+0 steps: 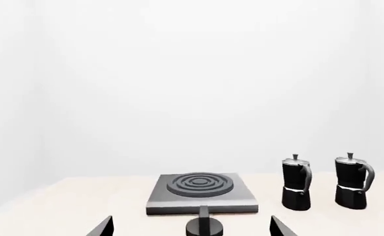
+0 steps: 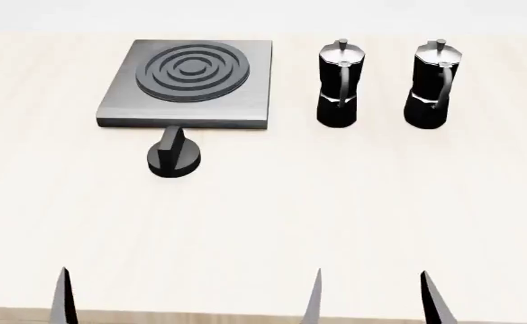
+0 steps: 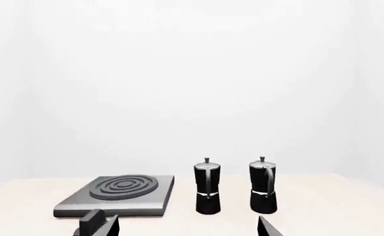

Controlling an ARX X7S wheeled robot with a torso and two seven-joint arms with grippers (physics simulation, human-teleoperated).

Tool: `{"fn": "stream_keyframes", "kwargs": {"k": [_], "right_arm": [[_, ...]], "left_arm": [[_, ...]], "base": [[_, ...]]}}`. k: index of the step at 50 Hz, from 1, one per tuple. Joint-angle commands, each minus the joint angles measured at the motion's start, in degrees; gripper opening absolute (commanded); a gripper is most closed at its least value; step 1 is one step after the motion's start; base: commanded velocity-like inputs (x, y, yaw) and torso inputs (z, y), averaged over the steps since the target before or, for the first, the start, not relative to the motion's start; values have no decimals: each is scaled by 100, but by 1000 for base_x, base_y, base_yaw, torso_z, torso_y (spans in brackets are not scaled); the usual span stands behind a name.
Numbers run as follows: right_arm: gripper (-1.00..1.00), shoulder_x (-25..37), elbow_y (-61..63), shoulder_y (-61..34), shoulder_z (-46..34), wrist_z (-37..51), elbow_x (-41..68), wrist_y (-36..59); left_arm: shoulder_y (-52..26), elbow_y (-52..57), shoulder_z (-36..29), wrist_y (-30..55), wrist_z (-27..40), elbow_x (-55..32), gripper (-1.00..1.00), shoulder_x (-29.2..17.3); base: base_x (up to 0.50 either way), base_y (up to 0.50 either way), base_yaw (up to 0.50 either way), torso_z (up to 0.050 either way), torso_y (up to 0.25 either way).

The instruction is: Put both moka pots on the stove.

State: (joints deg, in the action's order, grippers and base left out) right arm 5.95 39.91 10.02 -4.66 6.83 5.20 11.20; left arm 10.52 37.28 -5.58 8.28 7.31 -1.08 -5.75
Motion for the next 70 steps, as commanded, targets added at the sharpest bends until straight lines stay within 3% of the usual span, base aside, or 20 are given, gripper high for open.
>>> {"fn": "stream_keyframes", "kwargs": {"k": [1,70], "right_arm": [[100,143,1138,282,-49,158,103,274],[100,510,882,217,-310,529,409,155]], "left_arm": [[326,1159,-56,234,171,2,100,-124],[249,910,-314,41,606,-221,100,-491]], "base": [[0,0,0,0,0],[170,0,0,0,0]]}}
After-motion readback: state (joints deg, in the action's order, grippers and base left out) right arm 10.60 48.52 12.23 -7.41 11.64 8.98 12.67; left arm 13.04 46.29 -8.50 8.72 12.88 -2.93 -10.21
